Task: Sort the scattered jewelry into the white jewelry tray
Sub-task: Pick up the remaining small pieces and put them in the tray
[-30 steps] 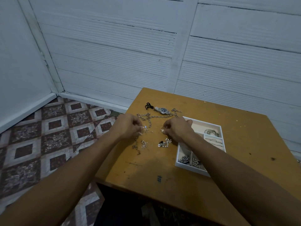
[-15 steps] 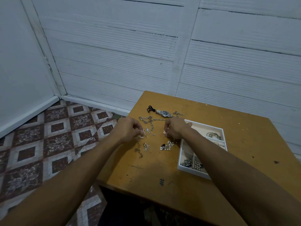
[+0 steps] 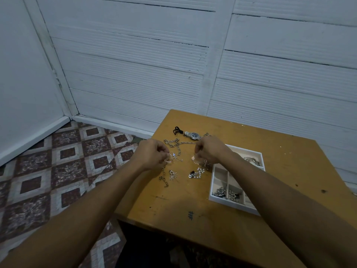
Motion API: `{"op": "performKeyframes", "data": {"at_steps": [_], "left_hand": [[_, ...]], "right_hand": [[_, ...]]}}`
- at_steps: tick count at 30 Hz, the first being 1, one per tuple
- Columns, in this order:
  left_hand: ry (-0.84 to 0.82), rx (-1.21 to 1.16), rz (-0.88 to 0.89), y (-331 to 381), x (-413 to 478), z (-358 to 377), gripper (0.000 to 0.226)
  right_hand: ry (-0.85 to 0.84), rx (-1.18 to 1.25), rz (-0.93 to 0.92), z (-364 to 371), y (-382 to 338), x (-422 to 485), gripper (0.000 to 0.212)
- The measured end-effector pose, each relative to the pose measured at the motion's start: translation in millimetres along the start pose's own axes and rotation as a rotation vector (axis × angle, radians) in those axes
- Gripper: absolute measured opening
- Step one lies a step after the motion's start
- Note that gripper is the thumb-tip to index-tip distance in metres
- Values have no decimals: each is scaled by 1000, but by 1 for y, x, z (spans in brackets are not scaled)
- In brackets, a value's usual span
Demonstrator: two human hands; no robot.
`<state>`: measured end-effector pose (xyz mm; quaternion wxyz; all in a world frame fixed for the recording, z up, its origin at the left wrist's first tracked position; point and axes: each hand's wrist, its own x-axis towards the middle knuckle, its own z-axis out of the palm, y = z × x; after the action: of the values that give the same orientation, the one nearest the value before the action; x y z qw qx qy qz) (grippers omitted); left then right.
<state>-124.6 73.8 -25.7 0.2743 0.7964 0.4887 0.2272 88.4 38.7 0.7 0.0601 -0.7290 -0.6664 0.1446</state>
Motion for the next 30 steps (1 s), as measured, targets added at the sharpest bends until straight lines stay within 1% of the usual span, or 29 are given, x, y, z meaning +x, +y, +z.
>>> {"op": "performKeyframes", "data": {"at_steps": [3, 7, 12, 15, 23, 27, 30], "left_hand": [[-13, -8, -6, 4, -1, 2, 5], [-8, -8, 6, 14, -3, 5, 5], [-7, -7, 1, 21, -7, 7, 5], [-29, -8, -4, 20, -9, 10, 8], [-31, -24, -18, 12, -7, 7, 5], [-29, -25, -28, 9, -8, 6, 5], [-23, -39, -32, 10, -9, 5, 6]], "right_hand": [[24, -8, -33, -10, 3, -6, 11], [46, 14, -8, -10, 11, -13, 10], [22, 3, 39, 11, 3, -9, 35], [-6, -8, 51, 24, -4, -5, 42], [0, 51, 76, 28, -7, 1, 32], [17, 118, 50, 26, -9, -2, 31], [37, 218, 37, 15, -7, -7, 27]]}}
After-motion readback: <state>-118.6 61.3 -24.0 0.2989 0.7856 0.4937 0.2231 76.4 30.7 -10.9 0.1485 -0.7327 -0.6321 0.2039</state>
